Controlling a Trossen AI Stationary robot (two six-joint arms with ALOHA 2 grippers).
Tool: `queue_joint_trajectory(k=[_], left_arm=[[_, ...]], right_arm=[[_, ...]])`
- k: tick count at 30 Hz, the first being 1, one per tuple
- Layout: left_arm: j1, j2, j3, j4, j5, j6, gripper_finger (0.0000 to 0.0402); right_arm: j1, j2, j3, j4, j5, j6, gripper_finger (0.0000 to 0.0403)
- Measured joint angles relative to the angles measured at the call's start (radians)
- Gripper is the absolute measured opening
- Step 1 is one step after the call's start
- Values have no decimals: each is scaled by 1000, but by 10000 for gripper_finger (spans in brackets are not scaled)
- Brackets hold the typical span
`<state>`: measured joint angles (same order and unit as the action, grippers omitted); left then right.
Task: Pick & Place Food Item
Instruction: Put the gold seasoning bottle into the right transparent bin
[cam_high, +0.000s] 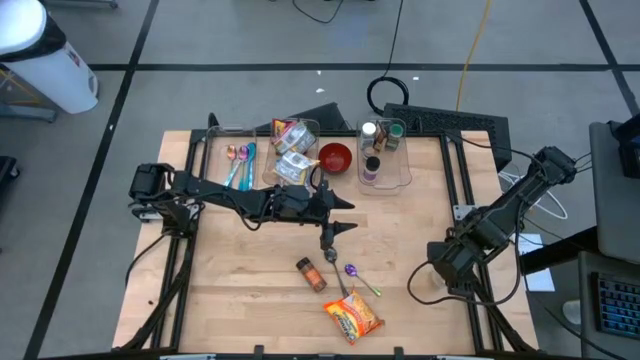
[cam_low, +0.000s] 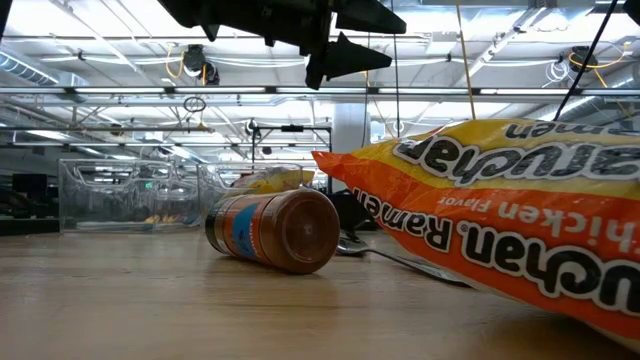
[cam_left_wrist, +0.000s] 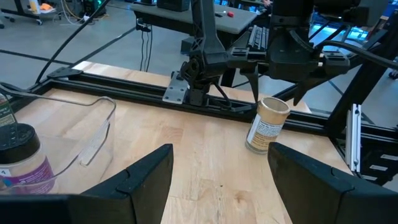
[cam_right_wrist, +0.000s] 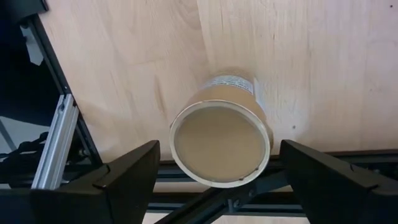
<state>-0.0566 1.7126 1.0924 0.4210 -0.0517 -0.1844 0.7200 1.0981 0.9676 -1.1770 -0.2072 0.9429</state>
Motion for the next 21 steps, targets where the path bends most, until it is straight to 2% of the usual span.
queue_joint_trajectory(k=[21], left_arm=[[0, 0, 0, 0, 0, -2, 271]], right_arm=[[0, 0, -19, 40, -1, 11, 322]])
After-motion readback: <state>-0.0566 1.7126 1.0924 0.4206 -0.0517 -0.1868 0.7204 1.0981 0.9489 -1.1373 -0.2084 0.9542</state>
